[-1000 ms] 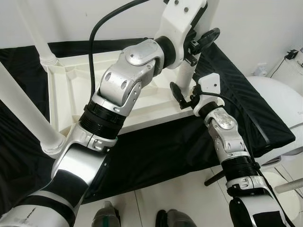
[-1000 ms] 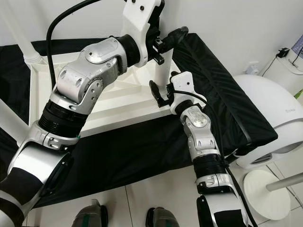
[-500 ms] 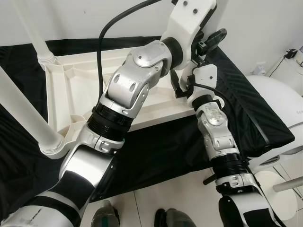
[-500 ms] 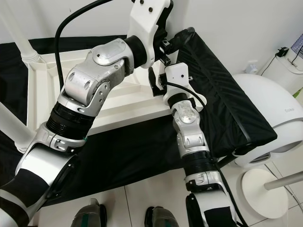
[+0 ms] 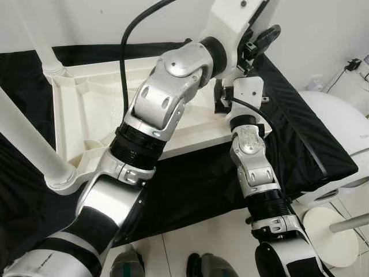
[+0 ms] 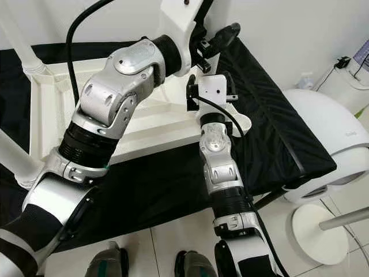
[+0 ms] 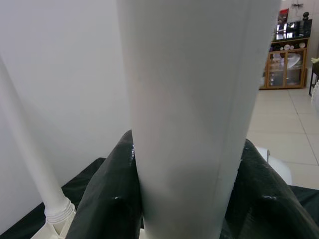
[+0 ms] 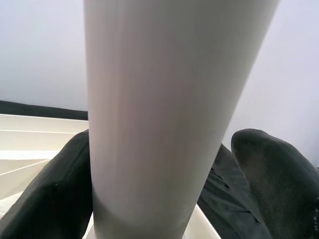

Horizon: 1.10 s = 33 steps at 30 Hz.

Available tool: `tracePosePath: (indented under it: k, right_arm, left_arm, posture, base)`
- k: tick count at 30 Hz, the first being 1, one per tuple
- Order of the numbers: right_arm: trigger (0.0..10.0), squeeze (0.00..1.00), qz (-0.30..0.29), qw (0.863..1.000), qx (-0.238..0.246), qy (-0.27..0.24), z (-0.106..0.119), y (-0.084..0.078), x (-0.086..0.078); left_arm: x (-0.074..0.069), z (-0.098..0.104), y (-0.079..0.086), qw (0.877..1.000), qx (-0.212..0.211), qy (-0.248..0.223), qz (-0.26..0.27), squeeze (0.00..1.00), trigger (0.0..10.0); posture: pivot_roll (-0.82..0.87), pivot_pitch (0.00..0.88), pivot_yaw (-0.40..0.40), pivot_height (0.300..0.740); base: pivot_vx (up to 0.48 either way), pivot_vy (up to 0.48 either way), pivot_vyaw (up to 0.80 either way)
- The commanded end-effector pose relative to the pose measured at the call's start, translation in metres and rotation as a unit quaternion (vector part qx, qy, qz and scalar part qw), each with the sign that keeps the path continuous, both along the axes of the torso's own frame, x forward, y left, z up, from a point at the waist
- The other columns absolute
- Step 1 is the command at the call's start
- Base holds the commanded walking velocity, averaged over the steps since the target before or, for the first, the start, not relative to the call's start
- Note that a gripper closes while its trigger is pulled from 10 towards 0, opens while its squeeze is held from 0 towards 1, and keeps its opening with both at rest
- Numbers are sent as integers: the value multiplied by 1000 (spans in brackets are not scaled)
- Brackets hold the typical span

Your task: Building children table

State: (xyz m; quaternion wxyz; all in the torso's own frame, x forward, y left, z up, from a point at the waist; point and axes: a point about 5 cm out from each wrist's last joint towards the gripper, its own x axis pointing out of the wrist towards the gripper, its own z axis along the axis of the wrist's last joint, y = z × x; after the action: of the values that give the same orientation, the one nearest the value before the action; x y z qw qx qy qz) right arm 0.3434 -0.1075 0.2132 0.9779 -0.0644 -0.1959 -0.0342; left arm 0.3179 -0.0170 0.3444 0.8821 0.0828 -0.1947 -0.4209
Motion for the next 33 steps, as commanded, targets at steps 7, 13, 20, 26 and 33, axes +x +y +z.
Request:
tracePosePath:
  k: [7, 13, 20, 26, 33]
  right_arm:
    - [10000, 0, -30, 1000, -1, -11, 4, -1, -2]
    - [7765, 0, -35, 999, 4, -20, 10, 1, -3]
    - [4863, 0, -43, 999, 6, -32, 16, 1, -4]
    - [824, 0, -53, 998, 11, -37, 19, -1, -5]
    - [0, 0, -62, 997, 15, -31, 17, -2, -5]
  left_arm:
    - [2, 13, 4, 996, -41, -18, 73, 0, 10000]
    - [1, 12, 3, 996, -40, -19, 71, 0, 10000]
    - [-1, 11, 0, 997, -40, -20, 67, 0, 10000]
    - [-2, 11, -1, 997, -40, -20, 65, 0, 10000]
    - [-3, 10, -2, 997, -38, -18, 62, 0, 10000]
  posture:
    - [30, 75, -78, 740]
    - [34, 68, -80, 740]
    - [34, 62, -78, 740]
    - [36, 63, -77, 740]
    - [38, 68, -79, 740]
  base:
    - [0, 0, 0]
    - [0, 0, 0]
    - [0, 0, 0]
    - [0, 0, 0]
    - [0, 0, 0]
